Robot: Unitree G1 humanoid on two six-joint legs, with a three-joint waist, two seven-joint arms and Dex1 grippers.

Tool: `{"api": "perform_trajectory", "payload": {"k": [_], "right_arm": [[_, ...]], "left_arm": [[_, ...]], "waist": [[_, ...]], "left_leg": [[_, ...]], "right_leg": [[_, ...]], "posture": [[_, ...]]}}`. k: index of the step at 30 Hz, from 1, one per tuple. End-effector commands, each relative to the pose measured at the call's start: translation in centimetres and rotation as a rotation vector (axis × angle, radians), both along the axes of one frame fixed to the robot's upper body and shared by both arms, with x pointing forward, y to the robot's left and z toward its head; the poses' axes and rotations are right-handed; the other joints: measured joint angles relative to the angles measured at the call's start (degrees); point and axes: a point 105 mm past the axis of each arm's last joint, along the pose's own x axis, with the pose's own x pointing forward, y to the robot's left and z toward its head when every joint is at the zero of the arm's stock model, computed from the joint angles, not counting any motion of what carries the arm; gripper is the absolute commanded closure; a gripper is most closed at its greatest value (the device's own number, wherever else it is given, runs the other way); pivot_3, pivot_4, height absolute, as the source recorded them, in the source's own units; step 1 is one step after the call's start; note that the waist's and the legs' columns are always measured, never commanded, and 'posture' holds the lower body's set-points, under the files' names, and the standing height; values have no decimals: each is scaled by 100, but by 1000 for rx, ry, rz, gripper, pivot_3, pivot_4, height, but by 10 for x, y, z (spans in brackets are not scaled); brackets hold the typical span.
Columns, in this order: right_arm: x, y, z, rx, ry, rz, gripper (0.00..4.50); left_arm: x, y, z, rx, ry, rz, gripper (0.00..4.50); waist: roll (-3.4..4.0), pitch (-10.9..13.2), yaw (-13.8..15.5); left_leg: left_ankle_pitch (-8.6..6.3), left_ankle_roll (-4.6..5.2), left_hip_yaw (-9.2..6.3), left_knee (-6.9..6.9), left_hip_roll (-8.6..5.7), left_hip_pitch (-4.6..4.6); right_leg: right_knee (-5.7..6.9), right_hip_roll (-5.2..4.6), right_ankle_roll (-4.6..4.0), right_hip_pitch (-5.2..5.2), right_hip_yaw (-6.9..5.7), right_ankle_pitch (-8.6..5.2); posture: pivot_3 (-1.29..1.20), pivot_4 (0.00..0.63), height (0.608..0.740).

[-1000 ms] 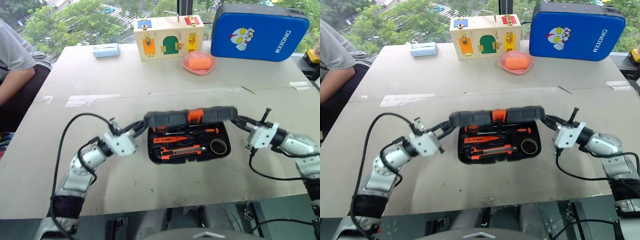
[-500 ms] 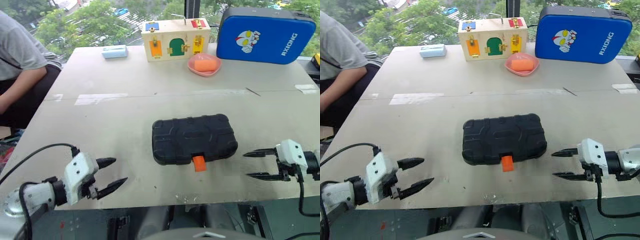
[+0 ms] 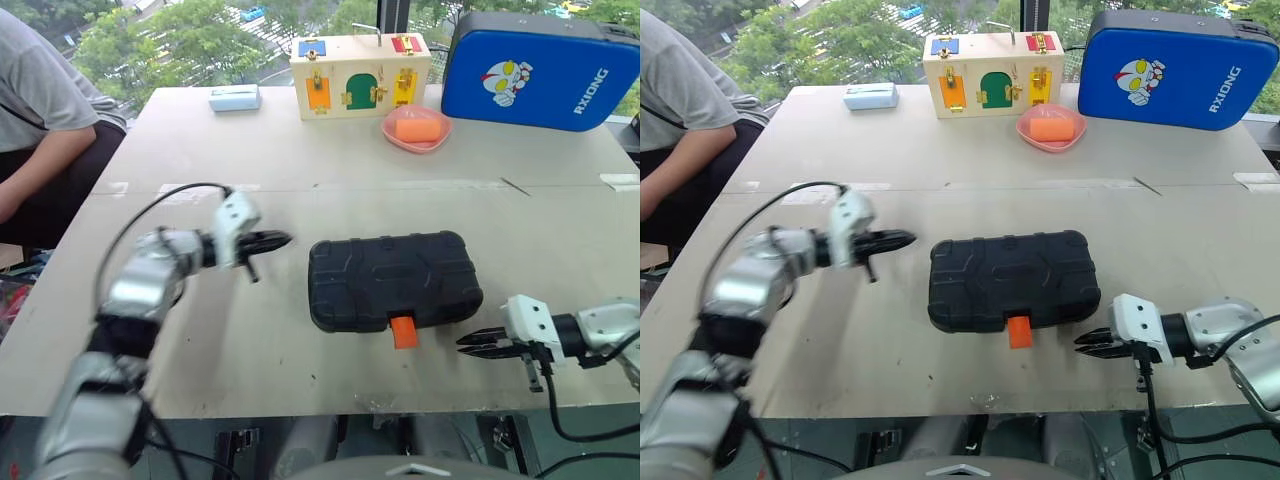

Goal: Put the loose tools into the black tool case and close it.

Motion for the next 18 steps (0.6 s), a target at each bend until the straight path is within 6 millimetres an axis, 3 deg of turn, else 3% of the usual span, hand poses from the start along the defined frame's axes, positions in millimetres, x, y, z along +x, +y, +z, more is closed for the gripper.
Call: {"api": "perform_trajectory", "payload": {"k": [1, 5, 8, 10, 15, 18], "right_arm": [[9, 2, 6, -11, -59, 7, 4500], [33, -4, 12, -24, -148, -63, 4500], [68, -15, 20, -40, -267, -192, 4500], [80, -21, 24, -34, -293, -244, 4500], [87, -30, 26, -11, -298, -288, 4500], [79, -43, 31, -2, -278, -307, 4500]], "left_arm": [[5, -16, -6, 19, 20, -81, 4435], [-14, -39, -13, 23, 112, -251, 4435], [-44, -43, -19, 55, 199, -388, 4435], [-61, -43, -18, 54, 236, -436, 4435], [-73, -49, -1, -25, 234, -421, 4435], [-63, -43, 16, -72, 172, -342, 4435]], "waist": [[-3, 1, -65], [-9, 4, -175], [-15, 5, -297], [-12, 5, -300], [-13, 5, -230], [-13, 6, -192]], "left_leg": [[0, 0, 3, -1, 0, -1], [0, 0, -3, -6, 1, -3], [0, 0, -3, -5, 4, 2], [1, 1, 8, -3, -7, 10], [0, 0, -11, -7, 0, -1], [1, 0, -10, -4, -2, -12]], "right_leg": [[-1, 0, 0, -2, 4, 0], [0, 1, 3, -6, 1, -2], [5, 3, 3, -6, 9, -2], [17, -3, 4, -6, 25, -2], [15, 0, 4, -17, 7, -4], [15, -3, 4, -26, 8, -4]], "posture": [[0, 150, 735], [0, 150, 735], [0, 150, 735], [0, 150, 735], [0, 150, 735], [0, 150, 735]]}}
